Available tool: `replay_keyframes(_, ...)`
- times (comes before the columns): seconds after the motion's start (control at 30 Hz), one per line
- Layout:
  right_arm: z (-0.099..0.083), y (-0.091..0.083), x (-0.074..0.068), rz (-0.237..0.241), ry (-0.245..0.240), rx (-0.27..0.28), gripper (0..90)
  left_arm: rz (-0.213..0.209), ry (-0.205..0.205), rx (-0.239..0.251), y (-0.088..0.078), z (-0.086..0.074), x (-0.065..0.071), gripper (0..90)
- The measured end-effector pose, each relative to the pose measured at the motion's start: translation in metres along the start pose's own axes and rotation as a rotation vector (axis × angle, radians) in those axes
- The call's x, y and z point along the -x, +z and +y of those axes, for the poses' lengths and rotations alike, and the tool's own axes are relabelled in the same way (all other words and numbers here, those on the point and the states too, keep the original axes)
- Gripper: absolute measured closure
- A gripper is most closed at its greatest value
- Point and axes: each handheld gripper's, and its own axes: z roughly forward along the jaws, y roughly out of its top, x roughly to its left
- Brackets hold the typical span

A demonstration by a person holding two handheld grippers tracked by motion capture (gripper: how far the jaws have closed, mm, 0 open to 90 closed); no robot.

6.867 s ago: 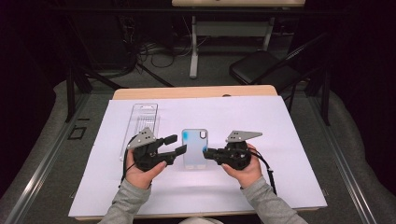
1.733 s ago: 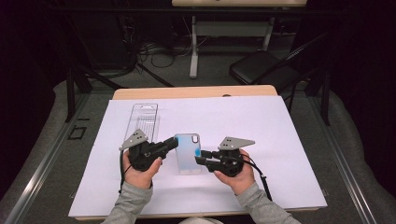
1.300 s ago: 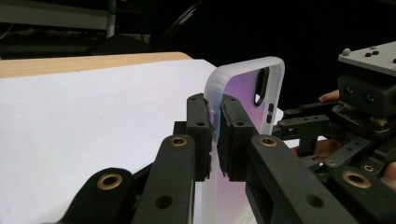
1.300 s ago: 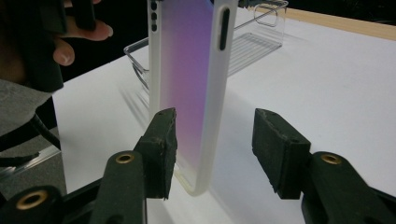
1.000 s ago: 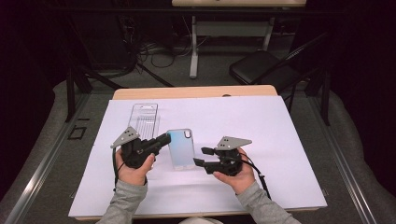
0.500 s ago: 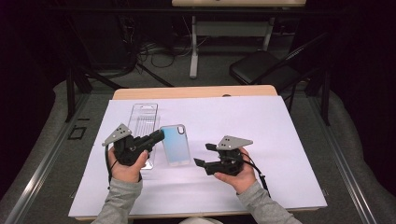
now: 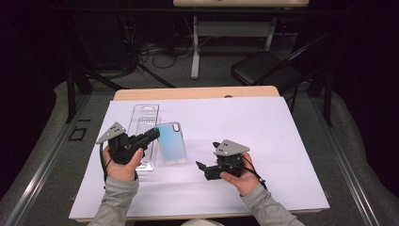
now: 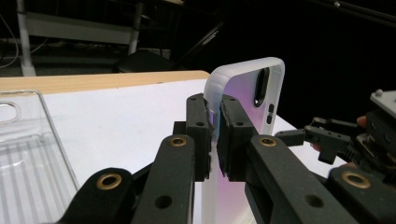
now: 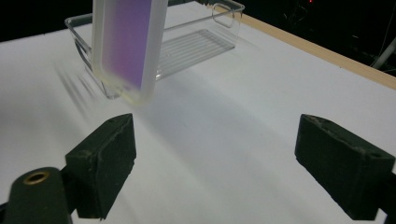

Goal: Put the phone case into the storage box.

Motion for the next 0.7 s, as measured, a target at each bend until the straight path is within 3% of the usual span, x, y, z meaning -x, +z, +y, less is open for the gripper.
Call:
replay_keyframes(0.13, 0.000, -0.002, 0.004, 0.028, 0.044, 0.004, 11.1, 0.010, -0.006, 0.012, -0.005, 0.003, -0.004, 84.2)
replay_keyframes(0.7, -0.003, -0.006, 0.016, 0.043, 0.091, -0.019, 13.7, 0.062, 0.006, 0.073, -0.031, 0.022, -0.018, 84.2)
